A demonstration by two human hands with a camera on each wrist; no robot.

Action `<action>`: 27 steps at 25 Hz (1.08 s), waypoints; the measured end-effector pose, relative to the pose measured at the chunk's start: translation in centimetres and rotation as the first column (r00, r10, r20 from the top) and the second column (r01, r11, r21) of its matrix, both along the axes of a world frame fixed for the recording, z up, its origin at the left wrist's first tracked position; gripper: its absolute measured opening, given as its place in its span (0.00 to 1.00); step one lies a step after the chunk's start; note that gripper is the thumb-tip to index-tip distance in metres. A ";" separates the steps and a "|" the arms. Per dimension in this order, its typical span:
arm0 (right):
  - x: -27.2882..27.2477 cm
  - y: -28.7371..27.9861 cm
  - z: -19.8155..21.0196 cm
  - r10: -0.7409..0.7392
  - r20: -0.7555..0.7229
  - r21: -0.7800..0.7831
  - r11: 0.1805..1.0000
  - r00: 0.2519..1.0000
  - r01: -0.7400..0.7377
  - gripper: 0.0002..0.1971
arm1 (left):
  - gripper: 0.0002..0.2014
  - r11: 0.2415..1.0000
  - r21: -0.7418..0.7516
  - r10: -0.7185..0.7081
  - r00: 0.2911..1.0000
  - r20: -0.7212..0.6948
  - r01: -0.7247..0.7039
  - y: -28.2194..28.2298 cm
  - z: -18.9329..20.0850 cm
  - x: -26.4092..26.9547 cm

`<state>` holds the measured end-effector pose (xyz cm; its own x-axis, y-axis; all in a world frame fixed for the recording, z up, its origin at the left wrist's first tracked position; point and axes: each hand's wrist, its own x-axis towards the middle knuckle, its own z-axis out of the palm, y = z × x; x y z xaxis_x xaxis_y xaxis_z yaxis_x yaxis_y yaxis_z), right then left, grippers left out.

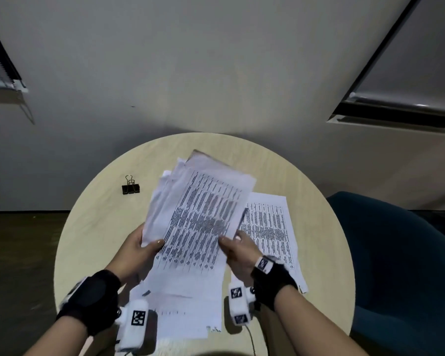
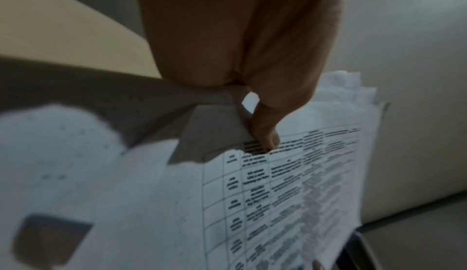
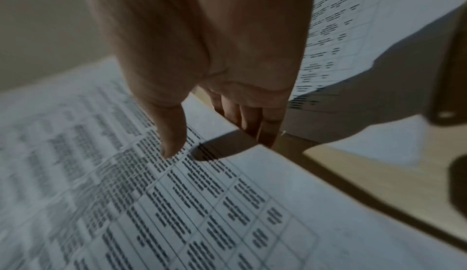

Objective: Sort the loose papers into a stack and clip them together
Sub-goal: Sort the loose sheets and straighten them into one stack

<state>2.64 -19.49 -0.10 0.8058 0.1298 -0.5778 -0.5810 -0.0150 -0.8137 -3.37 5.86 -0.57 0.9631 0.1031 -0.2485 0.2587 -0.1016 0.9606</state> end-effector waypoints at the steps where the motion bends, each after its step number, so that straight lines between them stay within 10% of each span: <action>1: 0.9 0.0 1.9 -0.004 0.079 0.020 1.000 0.997 0.003 0.09 | 0.13 1.000 0.014 -0.015 0.997 0.081 0.014 -0.1 1.7 0.4; 6: 2.7 0.9 9.4 -0.049 0.535 -0.088 0.990 0.844 0.113 0.06 | 0.11 0.987 -0.084 0.155 0.931 0.331 -0.135 -1.5 7.4 2.0; 18: 1.7 0.3 10.0 -0.045 0.451 -0.082 0.992 0.891 0.092 0.27 | 0.13 0.984 -0.139 0.134 0.975 0.176 -0.110 -2.7 5.6 3.7; 21: 2.4 -0.7 14.0 0.056 0.696 -0.195 0.974 0.716 0.114 0.46 | 0.07 0.991 0.016 0.126 0.978 0.164 -0.131 -2.1 6.3 4.1; 24: 2.6 -2.4 19.1 0.457 0.816 -0.552 0.797 0.355 0.244 0.53 | 0.12 0.914 0.388 -0.021 0.941 0.337 -0.118 -2.0 8.3 4.3; 27: 3.0 -2.7 22.0 0.774 0.523 -0.848 0.514 0.357 0.129 0.32 | 0.24 0.789 0.613 -0.291 0.858 0.424 -0.036 -2.0 10.6 4.8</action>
<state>5.67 -22.19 21.90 0.8387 0.4768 0.2633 0.5439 -0.7586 -0.3588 1.44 3.86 10.01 0.9498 -0.0643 0.3061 -0.2673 -0.6752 0.6875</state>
